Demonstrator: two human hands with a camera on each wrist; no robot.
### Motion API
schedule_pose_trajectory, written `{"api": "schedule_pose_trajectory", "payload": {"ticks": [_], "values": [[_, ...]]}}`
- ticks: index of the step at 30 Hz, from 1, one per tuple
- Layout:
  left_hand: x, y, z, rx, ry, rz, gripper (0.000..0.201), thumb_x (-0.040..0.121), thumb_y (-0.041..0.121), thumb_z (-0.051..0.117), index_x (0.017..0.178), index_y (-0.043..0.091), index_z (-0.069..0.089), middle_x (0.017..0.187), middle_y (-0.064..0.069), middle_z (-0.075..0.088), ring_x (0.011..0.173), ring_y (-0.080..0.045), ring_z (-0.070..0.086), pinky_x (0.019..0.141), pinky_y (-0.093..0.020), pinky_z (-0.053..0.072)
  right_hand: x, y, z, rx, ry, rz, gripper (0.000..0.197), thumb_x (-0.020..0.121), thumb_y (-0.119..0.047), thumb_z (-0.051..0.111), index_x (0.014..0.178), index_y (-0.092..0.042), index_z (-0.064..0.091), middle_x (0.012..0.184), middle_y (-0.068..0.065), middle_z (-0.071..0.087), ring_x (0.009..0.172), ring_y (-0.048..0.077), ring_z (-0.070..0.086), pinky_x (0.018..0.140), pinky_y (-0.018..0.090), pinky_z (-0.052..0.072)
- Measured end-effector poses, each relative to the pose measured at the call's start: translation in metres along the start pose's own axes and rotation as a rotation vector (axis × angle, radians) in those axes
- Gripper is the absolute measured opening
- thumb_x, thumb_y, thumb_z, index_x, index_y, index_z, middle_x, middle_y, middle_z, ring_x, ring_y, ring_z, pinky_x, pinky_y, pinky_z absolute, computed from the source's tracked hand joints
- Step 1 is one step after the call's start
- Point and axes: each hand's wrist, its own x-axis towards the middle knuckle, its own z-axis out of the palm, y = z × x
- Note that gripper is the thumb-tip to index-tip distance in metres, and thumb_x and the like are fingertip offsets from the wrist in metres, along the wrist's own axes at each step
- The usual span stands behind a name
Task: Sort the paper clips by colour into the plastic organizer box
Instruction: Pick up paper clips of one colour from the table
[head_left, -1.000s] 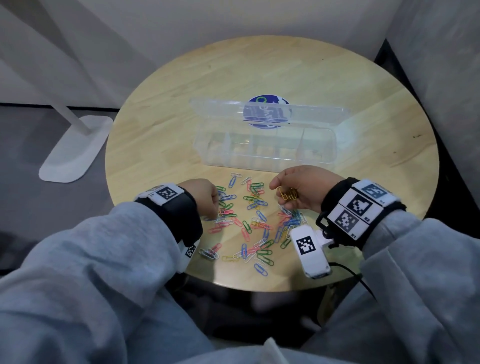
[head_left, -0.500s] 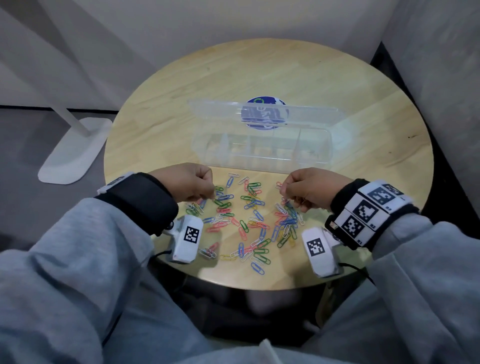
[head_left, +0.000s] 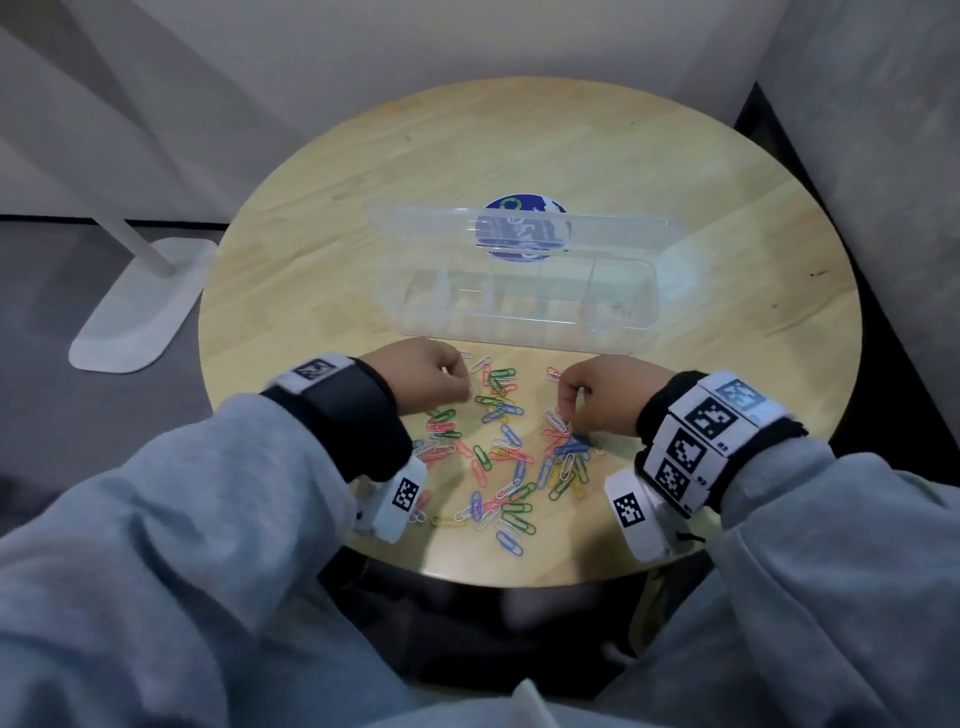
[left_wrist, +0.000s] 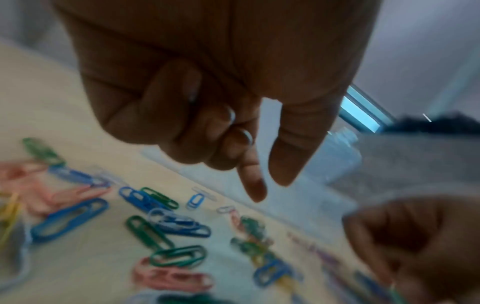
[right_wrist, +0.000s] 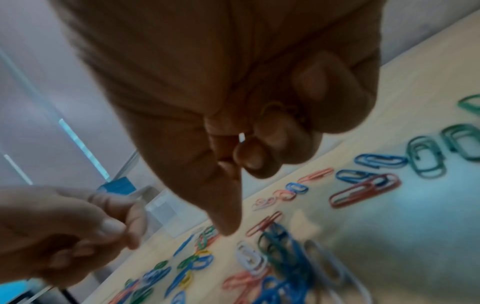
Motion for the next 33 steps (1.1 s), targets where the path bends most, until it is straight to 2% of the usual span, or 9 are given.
{"api": "schedule_pose_trajectory", "payload": {"ticks": [2, 6, 10, 14, 18, 22, 25, 29, 33], "values": [[0.003, 0.006, 0.006, 0.203, 0.019, 0.067, 0.008, 0.081, 0.018, 0.058, 0.082, 0.025, 0.061, 0.062, 0.011, 0.050, 0.061, -0.011, 0.048, 0.052, -0.019, 0.033, -0.001, -0.003, 0.004, 0.002, -0.088, -0.055, 0.016, 0.077, -0.010, 0.064, 0.072, -0.024, 0.057, 0.064, -0.011, 0.047, 0.062, 0.009, 0.047, 0.054, 0.021, 0.036], [0.013, 0.017, 0.018, 0.382, 0.019, 0.124, 0.011, 0.082, 0.020, 0.061, 0.091, 0.024, 0.064, 0.064, 0.012, 0.043, 0.075, -0.016, 0.047, 0.057, -0.023, 0.030, -0.003, -0.004, 0.014, -0.103, -0.186, -0.083, 0.015, 0.077, -0.016, 0.068, 0.088, -0.025, 0.063, 0.066, -0.012, 0.046, 0.064, 0.007, 0.047, 0.054, 0.020, 0.036], [0.018, 0.022, 0.026, 0.418, 0.024, 0.150, 0.009, 0.079, 0.021, 0.064, 0.086, 0.025, 0.059, 0.065, 0.011, 0.043, 0.076, -0.016, 0.047, 0.049, -0.019, 0.025, -0.002, -0.004, 0.022, -0.178, -0.186, -0.110, 0.018, 0.075, -0.016, 0.067, 0.082, -0.026, 0.055, 0.067, -0.010, 0.044, 0.076, 0.017, 0.048, 0.060, 0.026, 0.037], [0.020, 0.017, 0.029, 0.405, 0.026, 0.116, 0.015, 0.074, 0.014, 0.062, 0.080, 0.026, 0.056, 0.065, 0.009, 0.045, 0.073, -0.018, 0.049, 0.049, -0.020, 0.028, 0.002, -0.005, 0.022, -0.194, -0.161, -0.141, 0.016, 0.077, -0.008, 0.059, 0.080, -0.024, 0.054, 0.065, -0.009, 0.045, 0.075, 0.018, 0.049, 0.053, 0.022, 0.034], [0.019, 0.011, 0.027, 0.399, 0.030, 0.078, 0.017, 0.073, 0.012, 0.061, 0.079, 0.026, 0.055, 0.066, 0.008, 0.047, 0.072, -0.019, 0.050, 0.049, -0.021, 0.030, 0.003, -0.004, 0.020, -0.201, -0.139, -0.130, 0.020, 0.077, -0.004, 0.052, 0.081, -0.023, 0.056, 0.078, -0.004, 0.053, 0.076, 0.019, 0.050, 0.051, 0.021, 0.033], [0.017, 0.019, 0.029, 0.416, 0.036, 0.123, 0.013, 0.076, 0.023, 0.066, 0.081, 0.026, 0.055, 0.073, 0.007, 0.049, 0.075, -0.018, 0.049, 0.055, -0.024, 0.031, 0.003, -0.006, 0.021, -0.236, -0.159, -0.130, 0.015, 0.078, -0.007, 0.052, 0.077, -0.022, 0.054, 0.064, -0.008, 0.048, 0.072, 0.017, 0.050, 0.048, 0.020, 0.032], [0.018, 0.025, 0.033, 0.460, 0.043, 0.135, 0.011, 0.078, 0.028, 0.066, 0.081, 0.025, 0.056, 0.079, 0.007, 0.052, 0.077, -0.017, 0.049, 0.051, -0.022, 0.027, 0.003, -0.003, 0.016, -0.113, -0.167, -0.096, 0.020, 0.076, -0.010, 0.058, 0.063, -0.023, 0.052, 0.060, -0.009, 0.050, 0.059, 0.010, 0.049, 0.050, 0.020, 0.037], [0.019, 0.022, 0.035, 0.425, 0.038, 0.142, 0.008, 0.079, 0.024, 0.065, 0.078, 0.025, 0.057, 0.067, 0.010, 0.046, 0.073, -0.016, 0.047, 0.049, -0.021, 0.026, 0.002, 0.008, -0.004, 0.231, -0.065, -0.027, 0.019, 0.075, -0.011, 0.064, 0.062, -0.021, 0.055, 0.052, -0.009, 0.053, 0.049, 0.005, 0.046, 0.050, 0.019, 0.039], [0.016, 0.016, 0.026, 0.266, 0.025, 0.147, 0.009, 0.078, 0.021, 0.066, 0.073, 0.024, 0.059, 0.060, 0.010, 0.046, 0.059, -0.010, 0.045, 0.052, -0.023, 0.031, 0.000, 0.017, -0.020, 0.497, 0.004, 0.022, 0.019, 0.074, -0.005, 0.065, 0.061, -0.017, 0.056, 0.059, 0.003, 0.051, 0.051, 0.018, 0.042, 0.052, 0.025, 0.037]]}}
